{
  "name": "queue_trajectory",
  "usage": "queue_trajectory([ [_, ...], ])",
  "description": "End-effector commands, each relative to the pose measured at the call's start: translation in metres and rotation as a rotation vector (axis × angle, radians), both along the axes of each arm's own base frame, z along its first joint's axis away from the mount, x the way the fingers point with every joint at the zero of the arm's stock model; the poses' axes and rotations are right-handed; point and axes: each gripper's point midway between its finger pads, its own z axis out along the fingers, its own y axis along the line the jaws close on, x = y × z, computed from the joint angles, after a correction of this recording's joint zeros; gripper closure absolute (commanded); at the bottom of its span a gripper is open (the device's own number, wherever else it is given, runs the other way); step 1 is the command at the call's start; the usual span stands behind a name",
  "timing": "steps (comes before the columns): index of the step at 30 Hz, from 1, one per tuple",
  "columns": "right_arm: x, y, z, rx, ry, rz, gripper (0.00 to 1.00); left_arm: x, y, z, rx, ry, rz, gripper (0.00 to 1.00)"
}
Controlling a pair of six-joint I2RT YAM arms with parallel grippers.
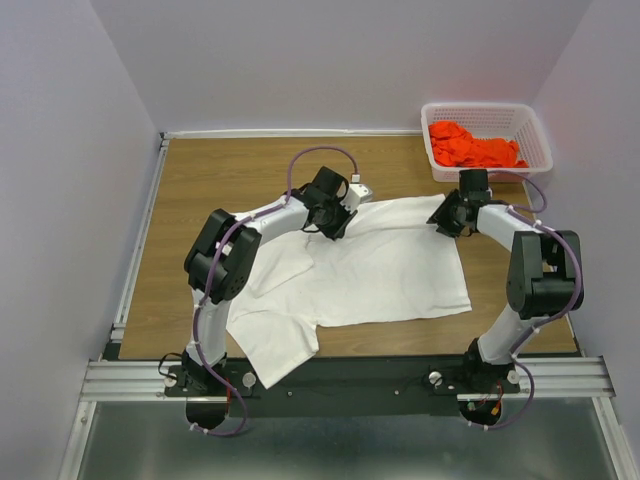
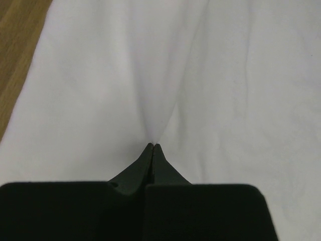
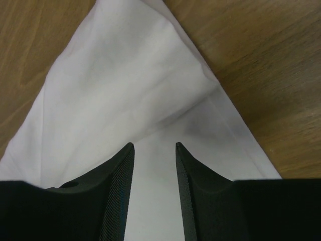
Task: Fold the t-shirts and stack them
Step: Fold the tshirt
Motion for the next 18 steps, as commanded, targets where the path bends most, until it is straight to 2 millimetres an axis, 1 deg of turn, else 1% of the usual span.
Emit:
queue_trajectory([
  [1, 0.019, 0.001, 0.003, 0.039, -0.041, -0.041, 0.55, -0.014, -0.006, 0.018, -0.047, 0.001, -0.036, 1.00],
  [7, 0.018, 0.005, -0.015, 0.069, -0.002, -0.042, 0.56, -0.013, -0.008, 0.018, -0.053, 0.003, -0.037, 1.00],
  [10, 0.018, 0.006, -0.019, 0.077, 0.005, -0.045, 0.56, -0.013, -0.008, 0.018, -0.054, 0.003, -0.036, 1.00],
  [15, 0.024, 0.010, -0.015, 0.098, -0.009, -0.036, 0.58, -0.014, -0.006, 0.012, -0.045, 0.015, -0.030, 1.00],
  [18, 0.026, 0.008, -0.012, 0.089, -0.019, -0.038, 0.59, -0.012, -0.006, 0.011, -0.045, 0.019, -0.012, 1.00],
])
